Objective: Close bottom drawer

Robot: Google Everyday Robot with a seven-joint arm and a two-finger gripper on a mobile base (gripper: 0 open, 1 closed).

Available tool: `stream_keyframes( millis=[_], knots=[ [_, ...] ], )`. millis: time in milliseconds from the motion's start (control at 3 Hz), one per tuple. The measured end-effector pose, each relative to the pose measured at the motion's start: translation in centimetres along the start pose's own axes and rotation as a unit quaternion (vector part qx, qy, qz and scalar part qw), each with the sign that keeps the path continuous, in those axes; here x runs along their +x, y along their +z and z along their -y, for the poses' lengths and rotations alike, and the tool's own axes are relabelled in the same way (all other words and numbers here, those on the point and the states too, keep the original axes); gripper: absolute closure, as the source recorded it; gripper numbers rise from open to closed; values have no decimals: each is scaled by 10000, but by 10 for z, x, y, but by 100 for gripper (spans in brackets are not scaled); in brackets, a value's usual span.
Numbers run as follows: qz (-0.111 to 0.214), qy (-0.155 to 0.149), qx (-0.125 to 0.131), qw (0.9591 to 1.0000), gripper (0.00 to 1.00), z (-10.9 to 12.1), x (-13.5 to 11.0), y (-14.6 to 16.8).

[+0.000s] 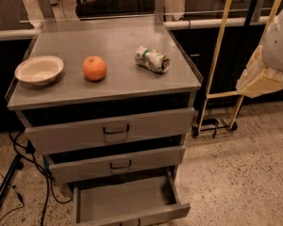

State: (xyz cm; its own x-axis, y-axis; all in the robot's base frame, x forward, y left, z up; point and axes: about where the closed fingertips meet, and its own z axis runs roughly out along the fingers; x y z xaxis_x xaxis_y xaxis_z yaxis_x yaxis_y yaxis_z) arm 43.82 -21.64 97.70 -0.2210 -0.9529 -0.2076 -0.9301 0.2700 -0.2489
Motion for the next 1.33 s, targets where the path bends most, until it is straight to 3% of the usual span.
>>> stream_keyframes(
  millis=[333,667,1000,1333],
  knots=[
    [5,95,69,9999,100,-5,0,8],
    [87,299,-68,9995,100,-36,4,35],
    [155,527,-482,9973,100,-85,9,85],
    [174,784,-1098,9907,100,-138,14,144]
  ],
)
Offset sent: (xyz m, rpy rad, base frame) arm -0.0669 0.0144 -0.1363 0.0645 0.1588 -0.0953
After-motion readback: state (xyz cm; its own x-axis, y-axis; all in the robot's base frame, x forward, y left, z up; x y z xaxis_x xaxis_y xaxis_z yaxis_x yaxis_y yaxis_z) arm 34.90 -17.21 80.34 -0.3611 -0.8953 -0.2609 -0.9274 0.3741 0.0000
